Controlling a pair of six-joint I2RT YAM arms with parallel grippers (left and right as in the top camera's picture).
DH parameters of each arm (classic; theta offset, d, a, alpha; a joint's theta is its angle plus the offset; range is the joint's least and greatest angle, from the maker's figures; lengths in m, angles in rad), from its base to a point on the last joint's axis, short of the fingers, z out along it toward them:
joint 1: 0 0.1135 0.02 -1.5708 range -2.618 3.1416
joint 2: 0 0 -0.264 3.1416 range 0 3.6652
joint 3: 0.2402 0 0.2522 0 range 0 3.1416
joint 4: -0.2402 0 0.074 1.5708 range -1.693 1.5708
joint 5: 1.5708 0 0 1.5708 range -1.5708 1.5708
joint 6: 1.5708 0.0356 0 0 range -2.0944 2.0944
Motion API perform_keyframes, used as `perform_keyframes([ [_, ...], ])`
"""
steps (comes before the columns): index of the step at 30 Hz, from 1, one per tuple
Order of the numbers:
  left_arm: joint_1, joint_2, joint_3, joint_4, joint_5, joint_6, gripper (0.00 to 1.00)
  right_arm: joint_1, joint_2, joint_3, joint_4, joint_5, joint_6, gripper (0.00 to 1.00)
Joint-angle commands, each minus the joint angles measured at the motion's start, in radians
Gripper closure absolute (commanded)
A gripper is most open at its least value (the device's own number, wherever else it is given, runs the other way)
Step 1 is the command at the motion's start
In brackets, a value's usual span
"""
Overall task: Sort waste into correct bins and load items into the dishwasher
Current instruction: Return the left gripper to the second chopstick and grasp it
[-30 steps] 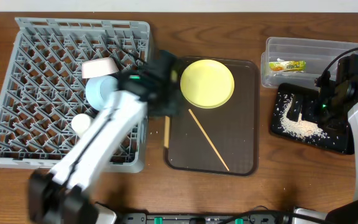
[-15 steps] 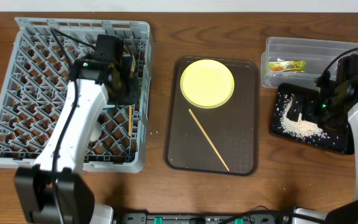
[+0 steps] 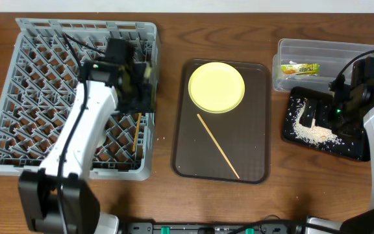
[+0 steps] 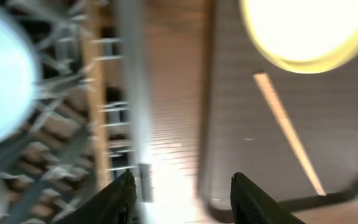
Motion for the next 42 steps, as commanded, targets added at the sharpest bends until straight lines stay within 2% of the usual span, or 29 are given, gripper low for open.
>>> perform_keyframes([
  [1, -0.124, -0.026, 0.001, 0.028, -0.018, -0.139, 0.47, -0.001, -0.014, 0.004, 0.001, -0.005, 0.009, 0.01],
  [3, -0.201, -0.013, -0.010, 0.060, -0.080, -0.243, 0.32, -0.001, -0.014, 0.004, 0.000, -0.005, 0.009, 0.01],
  [4, -0.228, -0.006, -0.015, 0.074, -0.095, -0.282, 0.20, -0.001, -0.014, 0.004, 0.000, -0.005, 0.009, 0.01],
  [5, -0.264, 0.006, -0.024, 0.095, -0.107, -0.327, 0.16, -0.001, -0.014, 0.004, 0.000, -0.005, 0.009, 0.01],
  [13, -0.456, 0.175, -0.053, 0.205, -0.106, -0.518, 0.14, -0.001, -0.014, 0.004, 0.001, -0.005, 0.009, 0.01],
  [17, -0.501, 0.279, -0.053, 0.254, -0.107, -0.557, 0.20, -0.001, -0.014, 0.004, 0.000, -0.005, 0.009, 0.01],
  [18, -0.520, 0.327, -0.053, 0.281, -0.107, -0.557, 0.25, -0.001, -0.014, 0.004, 0.000, -0.005, 0.009, 0.01],
  [23, -0.550, 0.435, -0.053, 0.300, -0.108, -0.564, 0.34, -0.001, -0.014, 0.004, 0.001, -0.005, 0.009, 0.01],
  [27, -0.552, 0.467, -0.053, 0.269, -0.132, -0.564, 0.74, -0.001, -0.014, 0.004, 0.001, -0.005, 0.009, 0.01],
  [31, -0.550, 0.467, -0.053, 0.240, -0.183, -0.564, 0.81, -0.001, -0.014, 0.004, 0.001, -0.005, 0.009, 0.01],
  [33, -0.543, 0.466, -0.053, 0.234, -0.182, -0.564, 0.92, -0.001, -0.014, 0.004, 0.001, -0.005, 0.009, 0.01],
  [42, -0.460, 0.352, -0.029, 0.158, -0.181, -0.542, 0.92, -0.001, -0.014, 0.004, 0.000, -0.005, 0.009, 0.01],
])
